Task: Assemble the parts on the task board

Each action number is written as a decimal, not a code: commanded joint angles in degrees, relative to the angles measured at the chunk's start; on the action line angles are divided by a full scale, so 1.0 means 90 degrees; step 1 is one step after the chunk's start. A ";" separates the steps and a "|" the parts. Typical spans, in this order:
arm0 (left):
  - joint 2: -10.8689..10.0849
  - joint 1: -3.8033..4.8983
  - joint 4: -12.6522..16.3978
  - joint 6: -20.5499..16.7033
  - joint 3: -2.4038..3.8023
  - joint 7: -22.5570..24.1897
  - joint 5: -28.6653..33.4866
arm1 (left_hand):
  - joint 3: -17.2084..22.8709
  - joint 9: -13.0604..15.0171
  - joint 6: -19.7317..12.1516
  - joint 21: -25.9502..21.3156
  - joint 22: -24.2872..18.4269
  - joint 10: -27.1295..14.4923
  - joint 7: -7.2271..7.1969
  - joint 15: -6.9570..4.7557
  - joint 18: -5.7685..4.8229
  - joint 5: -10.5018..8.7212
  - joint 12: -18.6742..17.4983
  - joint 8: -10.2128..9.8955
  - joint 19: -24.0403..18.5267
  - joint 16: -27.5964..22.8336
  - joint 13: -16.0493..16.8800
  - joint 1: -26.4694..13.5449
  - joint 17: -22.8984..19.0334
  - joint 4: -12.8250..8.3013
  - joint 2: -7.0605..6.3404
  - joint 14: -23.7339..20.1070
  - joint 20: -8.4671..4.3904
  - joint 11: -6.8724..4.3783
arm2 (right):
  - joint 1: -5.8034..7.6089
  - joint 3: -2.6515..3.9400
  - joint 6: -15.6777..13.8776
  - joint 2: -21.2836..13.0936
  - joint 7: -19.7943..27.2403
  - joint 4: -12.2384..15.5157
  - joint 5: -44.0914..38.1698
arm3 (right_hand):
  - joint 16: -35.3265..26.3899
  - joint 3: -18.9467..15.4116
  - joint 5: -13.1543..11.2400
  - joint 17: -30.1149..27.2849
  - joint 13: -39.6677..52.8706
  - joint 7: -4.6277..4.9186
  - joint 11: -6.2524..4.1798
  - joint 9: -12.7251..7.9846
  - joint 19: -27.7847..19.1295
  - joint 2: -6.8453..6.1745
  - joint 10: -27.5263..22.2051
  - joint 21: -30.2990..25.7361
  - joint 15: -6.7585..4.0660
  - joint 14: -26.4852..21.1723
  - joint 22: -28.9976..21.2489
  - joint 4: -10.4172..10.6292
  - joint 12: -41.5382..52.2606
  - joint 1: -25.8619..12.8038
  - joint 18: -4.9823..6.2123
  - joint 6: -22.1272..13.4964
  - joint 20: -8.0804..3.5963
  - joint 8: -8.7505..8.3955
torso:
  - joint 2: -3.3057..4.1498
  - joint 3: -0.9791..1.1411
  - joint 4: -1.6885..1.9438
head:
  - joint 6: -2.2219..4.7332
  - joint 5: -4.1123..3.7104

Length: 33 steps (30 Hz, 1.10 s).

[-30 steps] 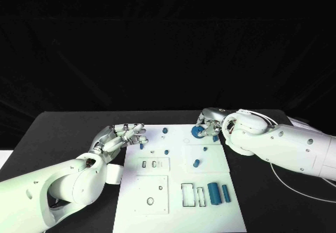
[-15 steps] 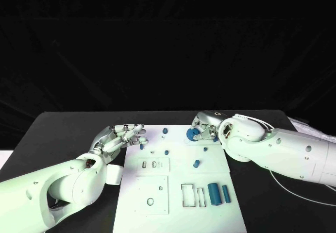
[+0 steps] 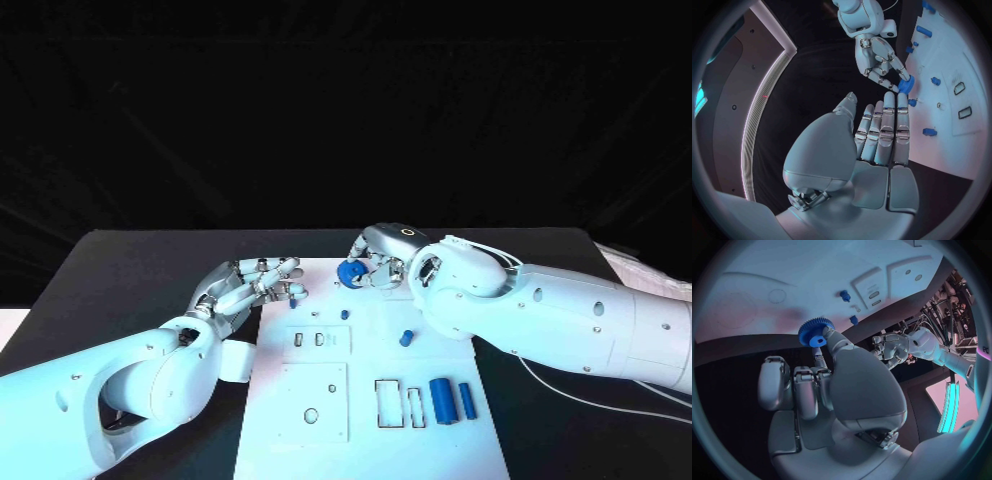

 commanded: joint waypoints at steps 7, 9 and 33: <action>0.0031 0.0007 0.0012 0.0154 0.0005 -0.0006 -0.0030 | 0.0012 -0.0009 -0.0003 -0.0030 -0.0005 0.0000 0.0034 0.0010 0.0067 0.0031 -0.0035 -0.0043 -0.0029 -0.0021 -0.0009 0.0041 0.0009 -0.0034 0.0005 -0.0026 0.0014 0.0036 | -0.0053 -0.0062 0.0069 0.0442 -0.0243 -0.0265 -0.0264 | 0.0026 0.0091 -0.0032 0.1673 0.1641 -0.0107 -0.0042 0.0015 0.0035 -0.0002 0.0644 0.0021 -0.0032 0.0652 0.0010 0.0020 -0.0007 -0.0060 -0.0059 0.0244 0.0012 0.0002 | 0.0005 -0.0002 0.0009 | -0.0025 0.0048; 0.0034 0.0007 0.0011 0.0154 0.0005 -0.0004 -0.0030 | 0.0012 -0.0009 -0.0003 -0.0030 -0.0005 0.0000 0.0034 0.0010 0.0067 0.0031 -0.0035 -0.0043 -0.0029 -0.0021 -0.0009 0.0041 0.0009 -0.0034 0.0005 -0.0026 0.0014 0.0036 | -0.0074 -0.0079 0.0099 0.0500 -0.0254 -0.0307 -0.0272 | 0.0026 0.0109 -0.0054 0.1673 0.1632 -0.0103 -0.0039 0.0013 0.0036 -0.0009 0.0637 0.0021 -0.0030 0.0652 0.0013 0.0022 -0.0017 -0.0078 -0.0060 0.0239 0.0013 -0.0005 | 0.0009 0.0000 0.0008 | -0.0025 0.0058; 0.0044 0.0008 -0.0015 0.0166 0.0006 -0.0012 -0.0030 | 0.0014 -0.0009 -0.0007 -0.0032 -0.0007 -0.0003 0.0037 0.0012 0.0067 0.0031 -0.0044 -0.0050 -0.0031 -0.0027 -0.0009 0.0036 0.0015 -0.0034 0.0018 -0.0025 0.0016 0.0038 | -0.0241 -0.0149 -0.0037 0.0809 -0.0163 -0.0743 -0.0365 | 0.0026 0.0143 -0.0530 0.1673 0.1175 0.0206 0.0238 -0.0057 -0.0131 -0.0374 0.0283 -0.0101 0.0206 0.0652 -0.0212 0.0139 -0.0574 -0.0420 -0.0018 -0.1165 0.0218 -0.0358 | 0.0006 0.0009 -0.0010 | -0.0036 0.0098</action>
